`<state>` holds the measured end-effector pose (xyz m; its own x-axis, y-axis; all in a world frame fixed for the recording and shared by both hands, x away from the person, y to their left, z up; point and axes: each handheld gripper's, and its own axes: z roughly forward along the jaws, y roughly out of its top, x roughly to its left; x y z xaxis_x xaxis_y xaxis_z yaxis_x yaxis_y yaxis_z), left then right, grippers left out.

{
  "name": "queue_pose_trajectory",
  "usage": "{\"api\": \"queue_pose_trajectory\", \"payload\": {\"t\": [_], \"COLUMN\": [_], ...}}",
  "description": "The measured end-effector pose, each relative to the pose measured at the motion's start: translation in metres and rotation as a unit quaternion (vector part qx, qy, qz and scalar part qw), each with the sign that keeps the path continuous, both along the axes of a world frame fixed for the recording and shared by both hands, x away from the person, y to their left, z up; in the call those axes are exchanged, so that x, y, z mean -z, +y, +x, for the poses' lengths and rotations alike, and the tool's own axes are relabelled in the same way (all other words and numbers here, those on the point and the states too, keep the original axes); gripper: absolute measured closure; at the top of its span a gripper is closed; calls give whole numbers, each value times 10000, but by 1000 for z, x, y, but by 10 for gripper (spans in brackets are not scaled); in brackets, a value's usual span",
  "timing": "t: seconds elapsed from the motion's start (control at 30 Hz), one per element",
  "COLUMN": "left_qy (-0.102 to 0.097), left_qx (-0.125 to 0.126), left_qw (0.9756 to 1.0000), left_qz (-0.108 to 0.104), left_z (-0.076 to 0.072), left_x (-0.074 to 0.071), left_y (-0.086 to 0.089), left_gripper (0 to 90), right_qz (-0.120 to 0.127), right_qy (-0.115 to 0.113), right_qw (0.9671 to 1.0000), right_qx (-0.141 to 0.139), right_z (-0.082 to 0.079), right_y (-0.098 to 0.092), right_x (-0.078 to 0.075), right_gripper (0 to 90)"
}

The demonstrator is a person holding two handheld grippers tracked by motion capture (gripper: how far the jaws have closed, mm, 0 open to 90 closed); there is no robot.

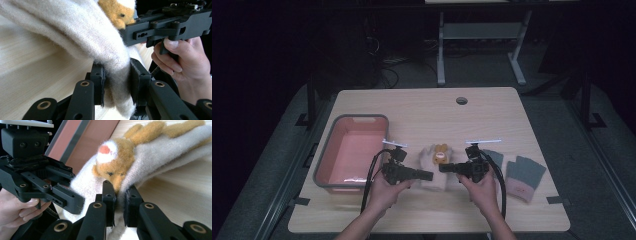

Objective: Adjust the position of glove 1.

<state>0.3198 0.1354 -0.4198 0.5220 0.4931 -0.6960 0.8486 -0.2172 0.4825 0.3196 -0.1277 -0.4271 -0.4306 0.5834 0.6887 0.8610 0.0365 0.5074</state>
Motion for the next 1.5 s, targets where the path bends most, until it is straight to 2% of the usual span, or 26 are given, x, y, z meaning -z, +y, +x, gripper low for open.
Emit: {"api": "queue_pose_trajectory", "payload": {"t": [0.27, 0.5, 0.83, 1.5], "left_qy": [-101, -195, -258, -338], "left_qx": [-17, -61, -146, -346], "left_qw": [9999, 9995, 9991, 9979], "left_qz": [-75, -224, -319, -422], "left_z": [3, 5, 9, 16], "left_x": [-12, -25, -44, -65], "left_y": [10, 19, 37, 70], "left_gripper": [686, 686, 687, 687], "right_qz": [6, -30, -154, -161], "right_qy": [-104, -212, -347, -414], "right_qw": [9999, 9996, 9986, 9970], "right_qx": [-66, -188, -365, -639], "right_z": [4, 10, 20, 40], "right_y": [7, 14, 32, 64], "right_x": [-15, -33, -58, -84], "right_gripper": [817, 817, 817, 817]}}
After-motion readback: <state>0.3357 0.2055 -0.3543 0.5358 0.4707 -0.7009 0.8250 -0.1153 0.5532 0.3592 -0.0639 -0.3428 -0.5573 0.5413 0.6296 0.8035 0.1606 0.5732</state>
